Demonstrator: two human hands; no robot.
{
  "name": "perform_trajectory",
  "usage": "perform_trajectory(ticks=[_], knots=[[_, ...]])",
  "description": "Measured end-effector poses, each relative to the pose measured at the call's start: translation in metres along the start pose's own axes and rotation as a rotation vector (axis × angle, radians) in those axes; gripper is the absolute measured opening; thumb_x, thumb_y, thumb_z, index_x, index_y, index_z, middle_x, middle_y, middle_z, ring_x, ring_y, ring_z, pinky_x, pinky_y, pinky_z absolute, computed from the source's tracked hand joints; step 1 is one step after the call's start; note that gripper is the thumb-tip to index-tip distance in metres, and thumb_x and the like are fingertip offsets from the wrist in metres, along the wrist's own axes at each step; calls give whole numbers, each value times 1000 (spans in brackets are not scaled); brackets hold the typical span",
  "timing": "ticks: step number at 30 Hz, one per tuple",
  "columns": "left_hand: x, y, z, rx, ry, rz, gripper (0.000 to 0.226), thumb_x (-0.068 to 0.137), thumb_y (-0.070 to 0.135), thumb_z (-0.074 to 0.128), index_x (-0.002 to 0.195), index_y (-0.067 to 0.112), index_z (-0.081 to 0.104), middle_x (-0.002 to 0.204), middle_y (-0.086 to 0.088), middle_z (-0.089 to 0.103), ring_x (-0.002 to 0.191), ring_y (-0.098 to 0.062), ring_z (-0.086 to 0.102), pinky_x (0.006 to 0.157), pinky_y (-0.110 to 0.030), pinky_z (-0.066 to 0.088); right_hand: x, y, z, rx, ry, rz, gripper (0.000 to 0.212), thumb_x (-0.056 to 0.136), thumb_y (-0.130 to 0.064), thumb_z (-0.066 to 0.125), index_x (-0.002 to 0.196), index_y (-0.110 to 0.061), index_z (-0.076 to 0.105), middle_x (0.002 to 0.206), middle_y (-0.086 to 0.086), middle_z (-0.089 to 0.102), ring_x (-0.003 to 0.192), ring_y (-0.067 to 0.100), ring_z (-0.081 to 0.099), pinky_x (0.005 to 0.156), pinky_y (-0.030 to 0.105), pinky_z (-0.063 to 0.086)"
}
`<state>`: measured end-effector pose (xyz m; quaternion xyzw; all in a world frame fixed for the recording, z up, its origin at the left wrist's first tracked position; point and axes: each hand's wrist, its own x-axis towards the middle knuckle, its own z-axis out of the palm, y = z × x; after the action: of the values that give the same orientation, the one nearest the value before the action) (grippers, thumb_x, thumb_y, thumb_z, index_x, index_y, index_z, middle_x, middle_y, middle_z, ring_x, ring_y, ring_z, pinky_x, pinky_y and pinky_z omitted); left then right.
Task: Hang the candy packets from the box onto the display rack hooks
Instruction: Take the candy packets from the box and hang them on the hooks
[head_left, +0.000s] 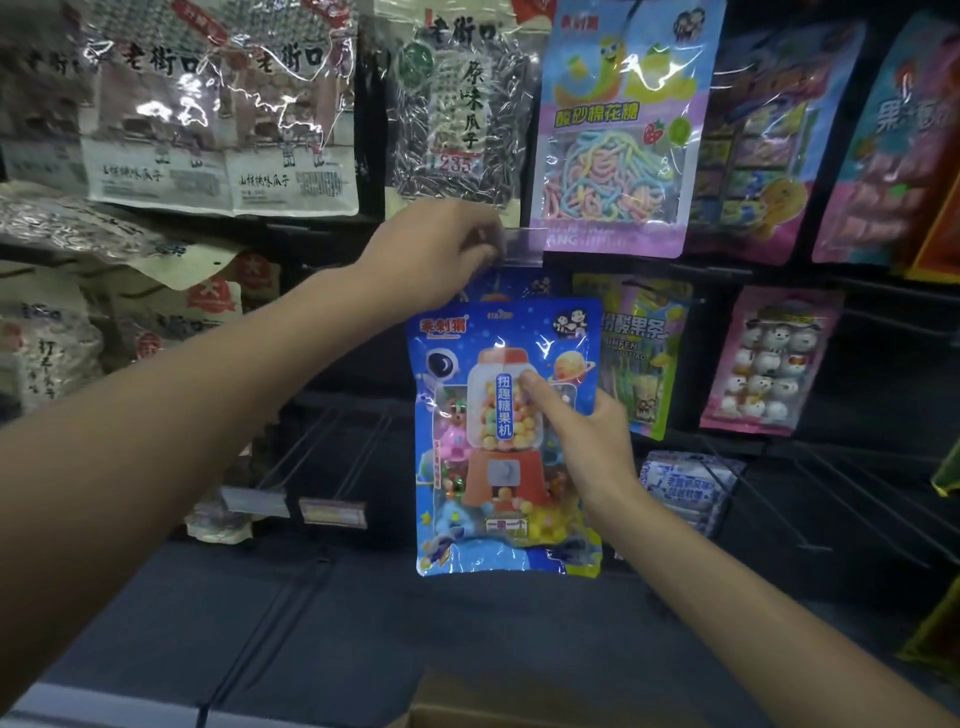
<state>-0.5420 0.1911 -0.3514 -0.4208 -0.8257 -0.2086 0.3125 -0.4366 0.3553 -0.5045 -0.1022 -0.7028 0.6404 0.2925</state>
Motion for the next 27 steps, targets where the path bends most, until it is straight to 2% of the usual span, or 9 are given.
perform_trajectory(ticks=[3, 6, 9, 13, 18, 23, 25, 27], knots=[[3, 2, -4, -11, -44, -21, 13, 101, 21, 63, 104, 24, 75, 92, 5, 73, 90, -20, 69, 84, -39, 56, 8, -6, 3, 9, 9, -3, 45, 82, -58, 83, 102, -18, 75, 96, -5, 82, 96, 16, 78, 98, 52, 58], [3, 7, -3, 12, -41, -25, 14, 101, 21, 63, 105, 24, 75, 94, 3, 72, 92, -22, 67, 85, -41, 56, 16, -11, 5, 30, 2, -16, 40, 86, -52, 82, 101, -15, 76, 94, -4, 82, 92, 14, 78, 97, 50, 59], [3, 8, -3, 42, -41, -35, 15, 101, 21, 62, 106, 25, 75, 102, 0, 75, 93, -23, 66, 85, -42, 56, 23, -10, 9, 28, 8, -12, 44, 82, -57, 83, 102, -19, 76, 95, -6, 82, 94, 15, 78, 97, 49, 59], [2, 9, -5, 46, -41, -39, 15, 101, 21, 61, 105, 27, 74, 102, 2, 76, 97, -25, 67, 87, -44, 56, 29, -10, 14, 36, 17, 9, 38, 85, -54, 82, 100, -20, 75, 91, -8, 82, 85, 11, 78, 89, 41, 61], [-2, 7, 1, 21, -11, -40, 16, 102, 21, 60, 104, 26, 74, 93, 7, 69, 92, -21, 64, 81, -39, 53, 31, -7, 18, 53, 25, 47, 48, 81, -56, 84, 108, -19, 74, 91, -7, 82, 82, 10, 79, 82, 39, 62], [0, 5, 3, 32, 4, -31, 16, 103, 21, 60, 106, 25, 75, 88, 11, 63, 87, -17, 59, 77, -36, 50, 34, -3, 18, 76, 3, 47, 32, 89, -47, 81, 103, -19, 76, 90, -7, 82, 80, 8, 79, 75, 30, 60], [-1, 6, 1, 40, 13, -32, 16, 103, 22, 60, 108, 26, 76, 88, 11, 63, 87, -17, 60, 74, -33, 47, 36, -1, 18, 80, -1, 36, 32, 89, -47, 80, 104, -19, 76, 90, -7, 82, 81, 8, 78, 71, 26, 56], [-6, 8, 1, 49, 29, -35, 18, 104, 24, 60, 110, 26, 76, 90, 10, 66, 90, -20, 64, 73, -34, 47, 38, 2, 19, 69, 3, 27, 34, 88, -49, 80, 105, -21, 75, 91, -8, 82, 81, 5, 77, 73, 28, 56]])
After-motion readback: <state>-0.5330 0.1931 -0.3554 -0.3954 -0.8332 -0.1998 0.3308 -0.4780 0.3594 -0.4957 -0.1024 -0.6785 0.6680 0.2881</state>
